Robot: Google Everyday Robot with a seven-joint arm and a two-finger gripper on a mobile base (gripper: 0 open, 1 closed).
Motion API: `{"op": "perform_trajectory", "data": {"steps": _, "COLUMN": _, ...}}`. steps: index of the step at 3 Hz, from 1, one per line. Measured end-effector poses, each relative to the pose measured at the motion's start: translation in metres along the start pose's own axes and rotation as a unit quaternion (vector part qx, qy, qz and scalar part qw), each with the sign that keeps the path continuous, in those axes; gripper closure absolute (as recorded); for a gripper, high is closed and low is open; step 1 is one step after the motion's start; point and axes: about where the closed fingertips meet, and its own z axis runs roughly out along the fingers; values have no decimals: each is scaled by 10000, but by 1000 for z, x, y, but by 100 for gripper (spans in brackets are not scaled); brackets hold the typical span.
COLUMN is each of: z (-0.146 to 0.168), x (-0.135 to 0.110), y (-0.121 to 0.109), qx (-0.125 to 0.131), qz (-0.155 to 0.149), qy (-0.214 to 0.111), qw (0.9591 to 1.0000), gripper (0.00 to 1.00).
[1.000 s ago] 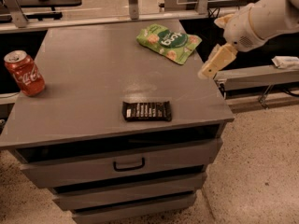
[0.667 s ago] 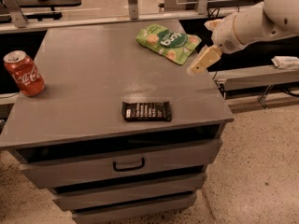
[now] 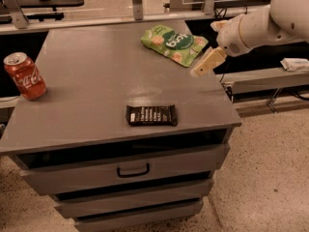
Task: Move green rice chip bag near rxbar chocolate
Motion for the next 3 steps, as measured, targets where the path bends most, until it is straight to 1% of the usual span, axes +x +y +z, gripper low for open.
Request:
{"op": "perform_trajectory", "data": {"steps": 1, "z": 28, "x": -5, "y": -18, "qx": 309, "qz": 187, "qy": -320, "qw": 9988, "gripper": 0}}
{"op": "perform_trajectory", "data": {"steps": 2, "z": 58, "x": -4, "y": -48, "qx": 647, "qz": 497, "qy": -568, "qw": 9950, "gripper": 0}}
{"op": "perform_trajectory", "data": {"steps": 3, "z": 80, "x": -1, "y": -72, "qx": 807, "qz": 859, "qy": -695, "qw": 9906, "gripper": 0}}
